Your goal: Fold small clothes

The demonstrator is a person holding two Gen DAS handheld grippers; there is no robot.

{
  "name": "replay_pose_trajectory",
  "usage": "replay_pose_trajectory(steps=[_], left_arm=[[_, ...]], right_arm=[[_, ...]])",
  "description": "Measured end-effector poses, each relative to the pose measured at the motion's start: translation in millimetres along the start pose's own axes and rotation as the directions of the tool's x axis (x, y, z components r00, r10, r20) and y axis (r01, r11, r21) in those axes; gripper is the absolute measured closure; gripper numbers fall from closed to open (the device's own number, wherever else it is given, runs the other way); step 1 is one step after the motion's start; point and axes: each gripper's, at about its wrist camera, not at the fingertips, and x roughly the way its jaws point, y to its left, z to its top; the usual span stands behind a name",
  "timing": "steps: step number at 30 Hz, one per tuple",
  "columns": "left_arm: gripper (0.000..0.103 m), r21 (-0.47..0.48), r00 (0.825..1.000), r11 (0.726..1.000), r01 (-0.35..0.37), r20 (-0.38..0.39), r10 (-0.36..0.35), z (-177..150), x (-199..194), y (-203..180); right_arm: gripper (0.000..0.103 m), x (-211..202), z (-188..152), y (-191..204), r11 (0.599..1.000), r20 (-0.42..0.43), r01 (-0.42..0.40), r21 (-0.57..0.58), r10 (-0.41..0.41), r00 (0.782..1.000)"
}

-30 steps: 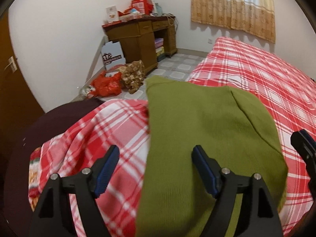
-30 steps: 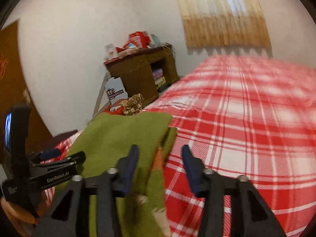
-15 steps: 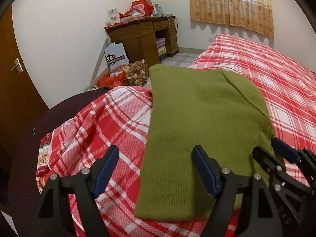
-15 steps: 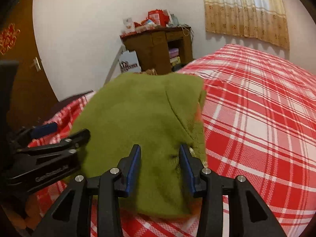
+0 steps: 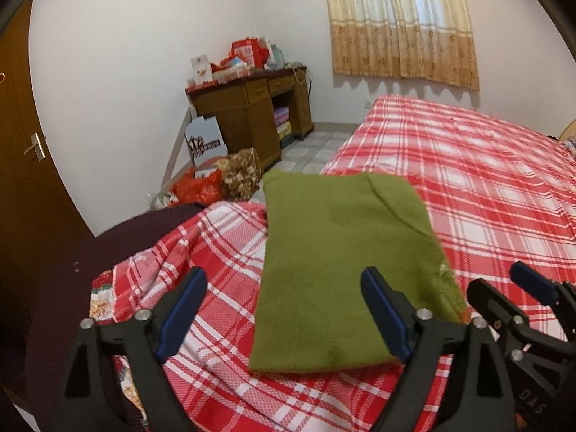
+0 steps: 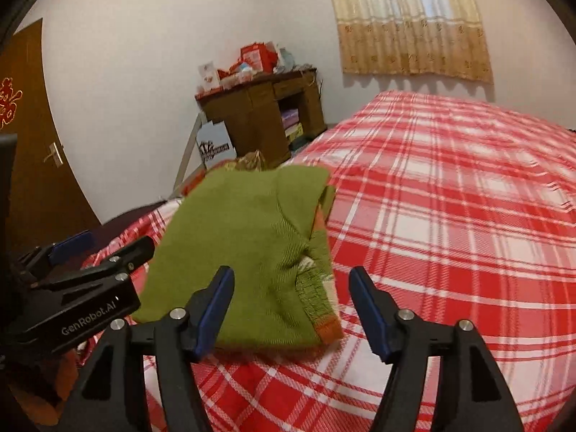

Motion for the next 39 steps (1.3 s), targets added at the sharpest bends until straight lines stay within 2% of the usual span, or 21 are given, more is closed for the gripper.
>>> replay_pose_trajectory(steps=[4, 8, 13, 15, 20, 27, 39], left_arm=[[0.003, 0.009, 0.999, 1.0, 0.007, 0.037, -0.008, 3.6, -17.5, 1.4], [0.0, 0.014, 0.997, 1.0, 0.016, 0.074, -0.017, 7.3, -34.2, 4.1], [0.0, -0.007, 0.992, 1.0, 0.027, 0.126, -0.026, 14.8, -56.2, 6.6], [0.0, -0.004, 0.989, 1.0, 0.019, 0.149, -0.018, 15.0, -65.5, 4.6], [0.0, -0.003, 0.981, 1.0, 0.023, 0.192, -0.022, 18.3, -86.0, 3.4], [0.0, -0.014, 0.97, 1.0, 0.005, 0.244, -0.002, 21.5, -103.6, 8.2], [0.0, -0.021, 0.969, 1.0, 0.013, 0.248, -0.007, 19.9, -107.7, 6.2]], right_arm=[[0.035, -22.9, 6.5, 3.4, 1.0, 0.03, 0.005, 0.002, -0.005, 1.0], [0.035, -48.8, 11.5, 9.6, 1.0, 0.087, 0.023, -0.001, -0.023, 0.996], [0.034, -82.5, 18.0, 16.6, 0.998, 0.164, 0.054, -0.015, -0.051, 0.985], [0.03, -92.7, 20.8, 17.3, 0.998, 0.184, 0.063, -0.012, -0.06, 0.981], [0.029, -114.5, 24.2, 18.8, 0.999, 0.231, 0.05, 0.002, -0.049, 0.972], [0.027, -133.9, 26.8, 28.1, 0.997, 0.283, 0.069, -0.019, -0.061, 0.957], [0.024, -141.2, 27.1, 29.2, 0.995, 0.32, 0.097, -0.02, -0.086, 0.944]])
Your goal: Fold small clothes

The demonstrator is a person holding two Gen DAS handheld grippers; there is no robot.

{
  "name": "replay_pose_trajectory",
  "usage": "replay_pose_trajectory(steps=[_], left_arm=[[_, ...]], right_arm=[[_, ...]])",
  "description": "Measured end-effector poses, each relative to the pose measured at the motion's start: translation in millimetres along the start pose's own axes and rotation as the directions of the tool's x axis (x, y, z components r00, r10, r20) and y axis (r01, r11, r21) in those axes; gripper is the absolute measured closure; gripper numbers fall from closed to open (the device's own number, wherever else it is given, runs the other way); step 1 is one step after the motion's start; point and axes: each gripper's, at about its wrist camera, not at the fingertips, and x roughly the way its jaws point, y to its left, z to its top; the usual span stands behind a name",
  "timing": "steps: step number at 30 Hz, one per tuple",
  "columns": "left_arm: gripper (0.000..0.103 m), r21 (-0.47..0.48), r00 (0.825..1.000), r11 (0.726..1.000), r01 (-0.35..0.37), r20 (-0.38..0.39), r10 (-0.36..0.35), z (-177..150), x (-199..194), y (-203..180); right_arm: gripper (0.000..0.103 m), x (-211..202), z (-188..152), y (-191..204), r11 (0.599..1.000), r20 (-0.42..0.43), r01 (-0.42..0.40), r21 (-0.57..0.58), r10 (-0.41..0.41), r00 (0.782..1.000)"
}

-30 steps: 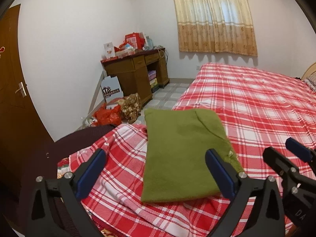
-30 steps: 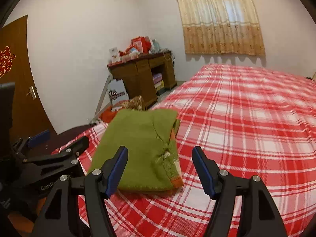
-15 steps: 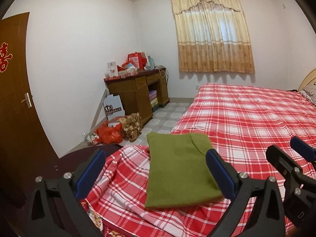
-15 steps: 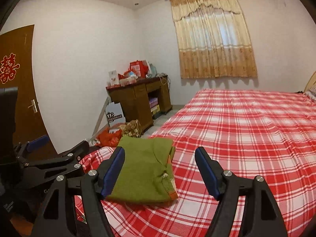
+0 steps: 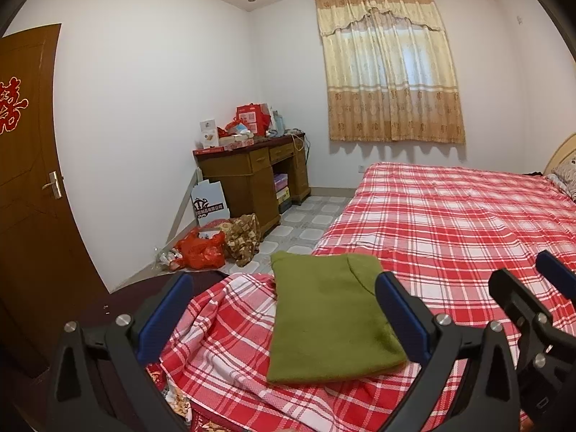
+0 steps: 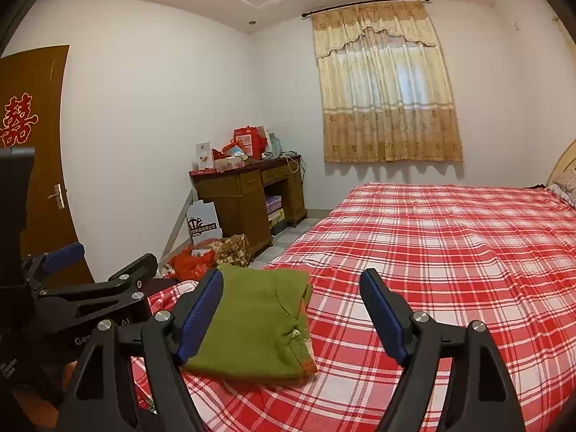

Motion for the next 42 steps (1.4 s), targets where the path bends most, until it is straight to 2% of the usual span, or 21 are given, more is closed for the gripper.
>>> replay_pose_trajectory(steps=[42], left_arm=[[0.0, 0.013, 0.998, 1.0, -0.005, -0.056, 0.005, -5.9, 13.2, -0.6]], right_arm=[[0.023, 5.5, -4.9, -8.0, 0.999, -0.042, 0.018, 0.039, -0.017, 0.999]])
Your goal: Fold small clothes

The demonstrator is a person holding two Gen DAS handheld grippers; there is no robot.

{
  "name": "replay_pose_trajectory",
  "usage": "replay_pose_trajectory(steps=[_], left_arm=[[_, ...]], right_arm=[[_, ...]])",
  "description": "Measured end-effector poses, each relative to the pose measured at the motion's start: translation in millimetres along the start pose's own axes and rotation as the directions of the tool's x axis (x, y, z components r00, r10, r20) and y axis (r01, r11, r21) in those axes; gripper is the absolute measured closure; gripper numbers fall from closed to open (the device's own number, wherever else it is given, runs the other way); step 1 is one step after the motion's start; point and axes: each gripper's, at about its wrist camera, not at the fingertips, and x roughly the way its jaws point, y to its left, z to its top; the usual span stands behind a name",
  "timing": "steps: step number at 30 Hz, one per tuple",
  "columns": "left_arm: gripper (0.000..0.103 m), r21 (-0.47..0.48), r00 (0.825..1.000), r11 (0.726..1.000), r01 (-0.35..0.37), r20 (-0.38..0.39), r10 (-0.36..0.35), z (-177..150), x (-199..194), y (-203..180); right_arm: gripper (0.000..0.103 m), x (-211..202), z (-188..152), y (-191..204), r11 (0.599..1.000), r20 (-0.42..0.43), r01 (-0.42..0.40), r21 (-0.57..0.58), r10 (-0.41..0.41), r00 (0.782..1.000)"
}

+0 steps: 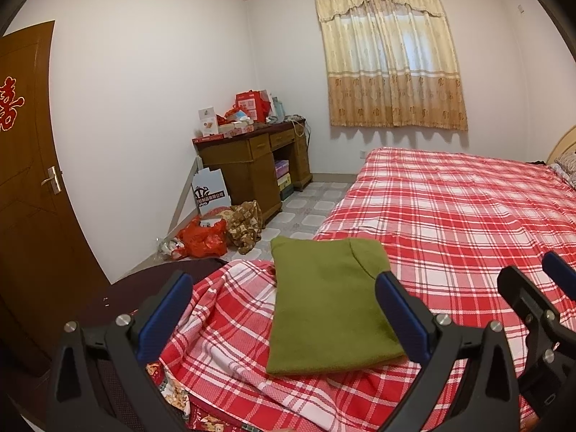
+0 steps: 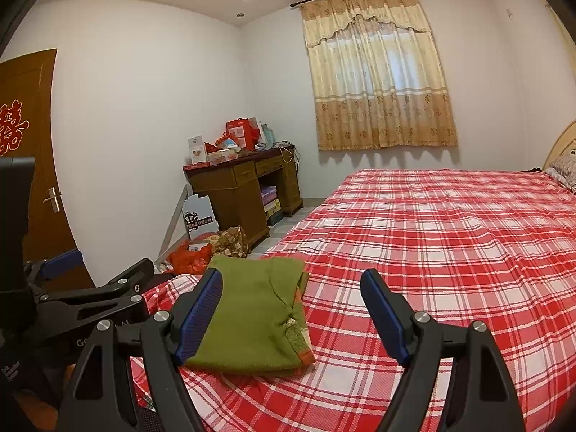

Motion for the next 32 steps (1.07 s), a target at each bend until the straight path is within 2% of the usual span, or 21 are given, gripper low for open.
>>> replay_pose_trajectory(steps=[17, 24, 32], left_arm=[[0.0, 0.007, 0.999, 1.0, -0.012, -0.037, 0.013, -1.7, 9.0, 0.8], [0.0, -0.008, 0.998, 1.0, 0.03, -0.056, -0.031, -3.2, 15.2, -0.1], [0.0, -0.012, 0.998, 1.0, 0.017, -0.062, -0.017, -3.5, 17.5, -1.0]], right_arm=[[0.023, 3.3, -1.9, -3.6, 1.0, -0.012, 0.015, 0.014, -0.015, 1.0], [0.023, 7.7, -4.1, -4.1, 1.0, -0.037, 0.022, 0.021, -0.021, 0.999], [0.023, 7.4, -5.8, -4.1, 0.999, -0.037, 0.024, 0.027, -0.023, 0.999]])
